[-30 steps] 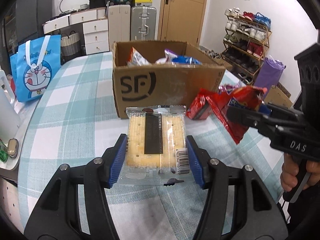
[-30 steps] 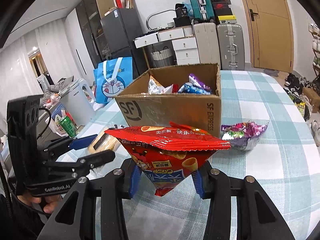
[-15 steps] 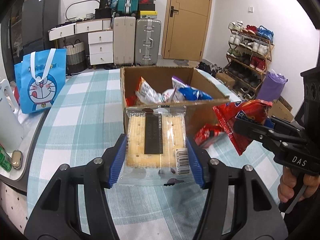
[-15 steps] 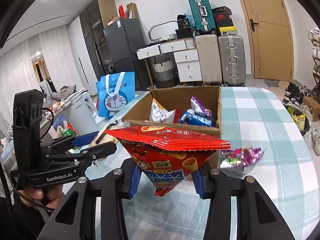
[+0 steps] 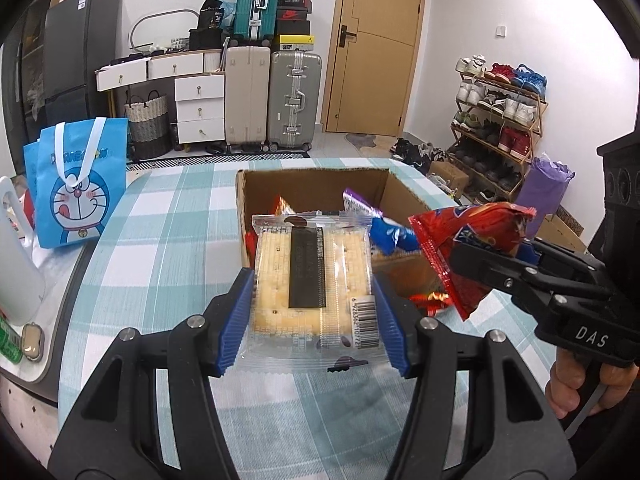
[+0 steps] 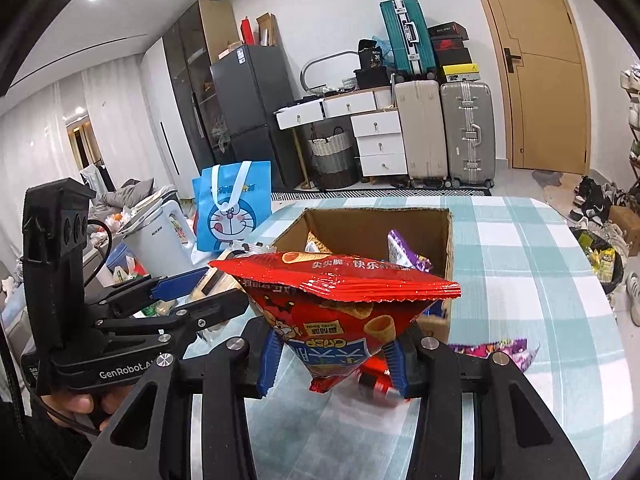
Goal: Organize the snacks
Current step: 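Lift and carry the red chip bag and cracker packet over the box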
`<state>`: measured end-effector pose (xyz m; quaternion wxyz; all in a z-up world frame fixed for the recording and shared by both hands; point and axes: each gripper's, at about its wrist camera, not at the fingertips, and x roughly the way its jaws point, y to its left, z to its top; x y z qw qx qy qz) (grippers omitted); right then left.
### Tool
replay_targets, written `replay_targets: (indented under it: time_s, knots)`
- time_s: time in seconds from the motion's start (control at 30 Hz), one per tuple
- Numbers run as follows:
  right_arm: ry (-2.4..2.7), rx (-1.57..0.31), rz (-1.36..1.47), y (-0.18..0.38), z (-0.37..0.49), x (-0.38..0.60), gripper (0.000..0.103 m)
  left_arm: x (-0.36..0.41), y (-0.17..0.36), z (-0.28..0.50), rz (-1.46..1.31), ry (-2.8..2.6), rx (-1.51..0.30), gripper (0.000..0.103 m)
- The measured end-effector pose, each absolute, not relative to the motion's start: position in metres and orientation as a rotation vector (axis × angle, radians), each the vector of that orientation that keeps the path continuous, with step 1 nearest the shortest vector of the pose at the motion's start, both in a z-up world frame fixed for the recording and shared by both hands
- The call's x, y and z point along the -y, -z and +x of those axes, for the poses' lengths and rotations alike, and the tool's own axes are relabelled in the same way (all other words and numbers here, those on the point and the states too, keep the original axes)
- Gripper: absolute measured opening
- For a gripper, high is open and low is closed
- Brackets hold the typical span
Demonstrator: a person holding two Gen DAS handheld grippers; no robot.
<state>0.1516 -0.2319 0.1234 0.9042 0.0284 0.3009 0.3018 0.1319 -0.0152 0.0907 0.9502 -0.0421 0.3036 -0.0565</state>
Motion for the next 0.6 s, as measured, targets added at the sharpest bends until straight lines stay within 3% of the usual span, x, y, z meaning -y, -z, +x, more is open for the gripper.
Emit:
replay_targets:
  time_s: [0.6]
  knots:
    - [-0.603, -0.658, 0.099, -0.120, 0.202, 0.227, 0.044, 0.021, -0.099, 0.197, -0.081, 0.125, -0.637, 0.055]
